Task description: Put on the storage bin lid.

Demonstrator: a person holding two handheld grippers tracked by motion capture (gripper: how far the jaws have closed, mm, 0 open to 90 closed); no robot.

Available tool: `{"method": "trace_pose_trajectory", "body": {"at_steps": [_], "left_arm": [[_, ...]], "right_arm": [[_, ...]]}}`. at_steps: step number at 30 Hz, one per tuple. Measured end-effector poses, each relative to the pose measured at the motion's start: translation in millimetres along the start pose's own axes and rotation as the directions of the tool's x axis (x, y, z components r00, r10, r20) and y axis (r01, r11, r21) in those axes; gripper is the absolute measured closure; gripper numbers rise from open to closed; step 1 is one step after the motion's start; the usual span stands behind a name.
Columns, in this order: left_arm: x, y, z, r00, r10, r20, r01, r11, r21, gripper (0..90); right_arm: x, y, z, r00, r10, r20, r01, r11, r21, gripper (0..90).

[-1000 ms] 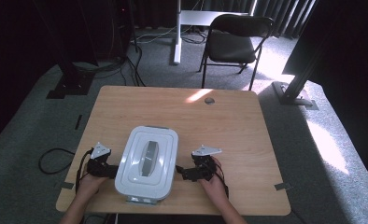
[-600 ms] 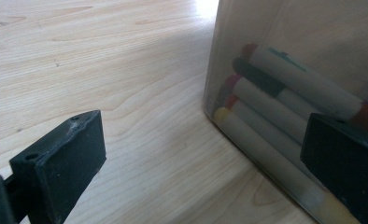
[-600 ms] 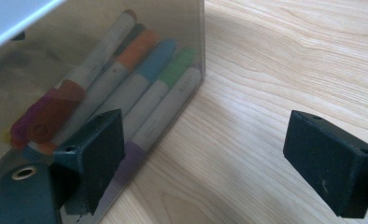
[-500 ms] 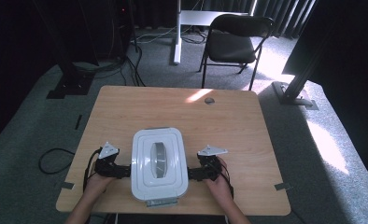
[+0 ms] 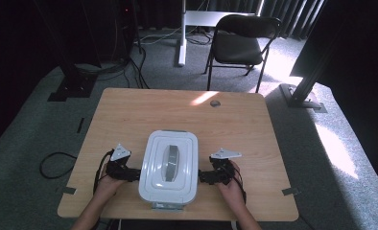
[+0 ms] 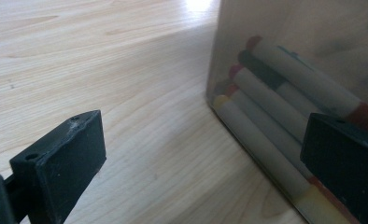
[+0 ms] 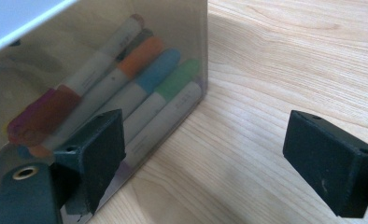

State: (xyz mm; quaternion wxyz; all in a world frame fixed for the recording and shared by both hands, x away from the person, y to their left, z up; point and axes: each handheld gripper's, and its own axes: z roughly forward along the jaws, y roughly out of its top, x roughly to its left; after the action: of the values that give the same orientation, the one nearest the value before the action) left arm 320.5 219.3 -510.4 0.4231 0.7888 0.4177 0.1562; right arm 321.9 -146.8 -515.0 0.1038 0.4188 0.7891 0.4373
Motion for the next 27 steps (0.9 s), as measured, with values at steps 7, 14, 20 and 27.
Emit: {"method": "trace_pose_trajectory", "body": {"at_steps": [7,14,20,27], "left_arm": [[-5.7,0.2,2.2,0.9996,0.011,0.026,-0.012,0.9999,0.004,0.8],[-5.1,-1.9,2.7,0.9988,0.04,0.027,-0.04,0.9991,-0.017,0.8],[2.2,-2.7,1.3,0.999,0.039,0.023,-0.038,0.9989,-0.026,0.8],[12.6,-5.6,-5.5,0.9997,0.022,0.008,-0.021,0.9988,-0.043,0.9]], "right_arm": [[-7.0,0.9,-2.2,0.9999,0.007,0.014,-0.007,1.0,-0.005,12.9],[-13.1,-0.7,-3.1,0.9996,0.012,0.026,-0.012,1.0,0.0,12.8],[-19.0,-2.6,-9.2,0.9987,0.03,0.043,-0.029,1.0,-0.007,12.8],[-26.4,-4.3,-15.5,0.9973,0.042,0.06,-0.041,0.999,-0.019,12.8]]}}
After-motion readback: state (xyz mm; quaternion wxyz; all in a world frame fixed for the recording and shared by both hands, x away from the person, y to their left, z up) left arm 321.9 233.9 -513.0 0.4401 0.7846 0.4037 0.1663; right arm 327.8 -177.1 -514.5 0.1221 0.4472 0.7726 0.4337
